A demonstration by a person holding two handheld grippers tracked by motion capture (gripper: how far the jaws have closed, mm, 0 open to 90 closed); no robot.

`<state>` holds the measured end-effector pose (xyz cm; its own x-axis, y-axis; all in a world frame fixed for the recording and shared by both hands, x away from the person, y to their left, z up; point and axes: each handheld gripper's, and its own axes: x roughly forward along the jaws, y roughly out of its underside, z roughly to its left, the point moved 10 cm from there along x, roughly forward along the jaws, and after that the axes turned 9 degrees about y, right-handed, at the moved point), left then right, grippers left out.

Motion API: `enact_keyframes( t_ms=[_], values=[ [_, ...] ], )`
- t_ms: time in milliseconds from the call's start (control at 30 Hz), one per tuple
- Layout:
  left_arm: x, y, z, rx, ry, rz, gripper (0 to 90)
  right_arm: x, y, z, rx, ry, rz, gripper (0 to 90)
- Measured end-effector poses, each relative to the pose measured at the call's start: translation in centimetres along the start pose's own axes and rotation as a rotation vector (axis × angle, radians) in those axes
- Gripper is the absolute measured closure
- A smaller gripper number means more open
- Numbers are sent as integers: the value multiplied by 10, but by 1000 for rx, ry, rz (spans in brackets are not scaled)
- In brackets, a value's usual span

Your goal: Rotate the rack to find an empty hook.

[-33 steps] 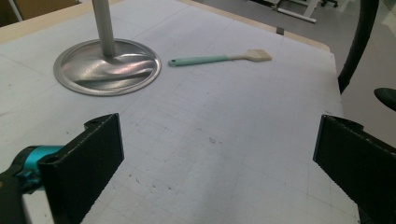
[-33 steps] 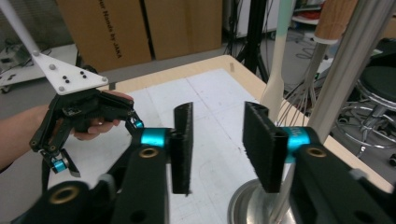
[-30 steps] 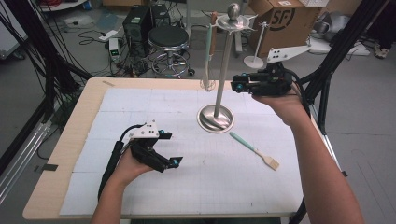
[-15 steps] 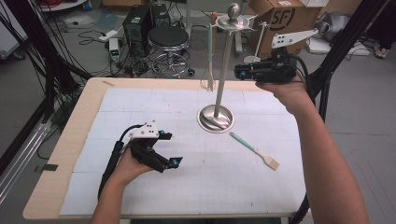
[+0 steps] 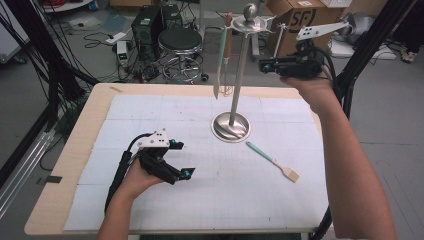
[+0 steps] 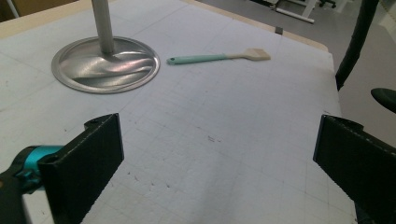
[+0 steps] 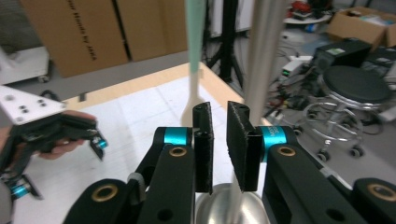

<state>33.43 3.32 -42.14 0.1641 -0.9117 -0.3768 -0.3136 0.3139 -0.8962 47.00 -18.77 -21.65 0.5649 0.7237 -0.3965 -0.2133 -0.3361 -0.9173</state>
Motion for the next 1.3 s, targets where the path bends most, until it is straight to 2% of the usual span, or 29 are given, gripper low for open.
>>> enact_keyframes(
  t_ms=[433, 667, 767, 867, 1000, 1300],
  values=[
    [0, 1, 1, -4, 1, 3, 23, -12, -28, -27, 15, 109, -27, 890],
    [0, 1, 1, -5, 3, 1, 23, -20, -48, -29, 5, 151, -56, 894],
    [0, 0, -1, -4, 6, -1, 22, -21, -48, -32, 22, 166, -61, 894],
    [0, 0, -1, -3, 7, 0, 22, -24, -50, -34, 24, 167, -75, 894],
    [2, 1, 0, -9, 9, 2, 23, -29, -55, -29, 27, 147, -104, 894],
    [3, 2, 0, -11, 12, 8, 23, -30, -58, -17, 1, 125, -110, 895]
  ],
)
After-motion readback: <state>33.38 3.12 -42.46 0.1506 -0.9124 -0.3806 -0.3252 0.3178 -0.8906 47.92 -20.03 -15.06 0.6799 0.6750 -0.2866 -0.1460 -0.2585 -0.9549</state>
